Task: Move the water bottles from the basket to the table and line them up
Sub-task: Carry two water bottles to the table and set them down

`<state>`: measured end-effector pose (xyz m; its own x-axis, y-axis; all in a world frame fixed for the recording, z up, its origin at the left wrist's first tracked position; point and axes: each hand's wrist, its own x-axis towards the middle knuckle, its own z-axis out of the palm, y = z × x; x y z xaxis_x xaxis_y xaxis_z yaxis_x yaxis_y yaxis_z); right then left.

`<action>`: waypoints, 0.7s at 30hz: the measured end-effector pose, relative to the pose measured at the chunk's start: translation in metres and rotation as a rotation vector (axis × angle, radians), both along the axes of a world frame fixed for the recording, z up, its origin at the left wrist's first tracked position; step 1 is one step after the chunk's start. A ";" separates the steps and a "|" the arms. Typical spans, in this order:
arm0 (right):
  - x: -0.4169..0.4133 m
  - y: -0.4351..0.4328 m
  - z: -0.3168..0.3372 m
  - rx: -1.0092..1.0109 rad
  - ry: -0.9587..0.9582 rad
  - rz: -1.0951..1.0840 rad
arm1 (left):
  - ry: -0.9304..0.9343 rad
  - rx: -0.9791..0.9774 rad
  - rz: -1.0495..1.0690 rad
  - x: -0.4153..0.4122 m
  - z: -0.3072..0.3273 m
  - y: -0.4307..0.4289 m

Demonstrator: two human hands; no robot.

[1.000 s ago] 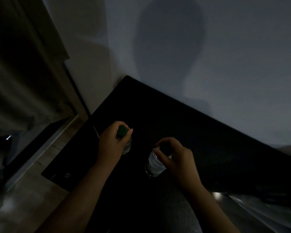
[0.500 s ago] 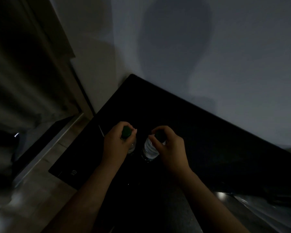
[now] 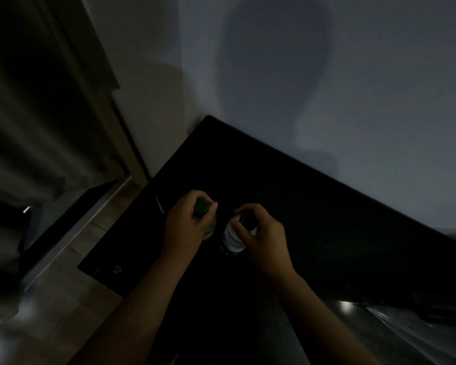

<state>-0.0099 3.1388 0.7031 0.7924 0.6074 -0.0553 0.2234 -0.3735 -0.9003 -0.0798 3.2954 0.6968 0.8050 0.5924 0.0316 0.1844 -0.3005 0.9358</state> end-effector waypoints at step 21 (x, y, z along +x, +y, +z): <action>0.011 -0.074 0.010 -0.882 -0.113 0.165 | 0.187 0.290 -0.383 0.020 0.053 0.012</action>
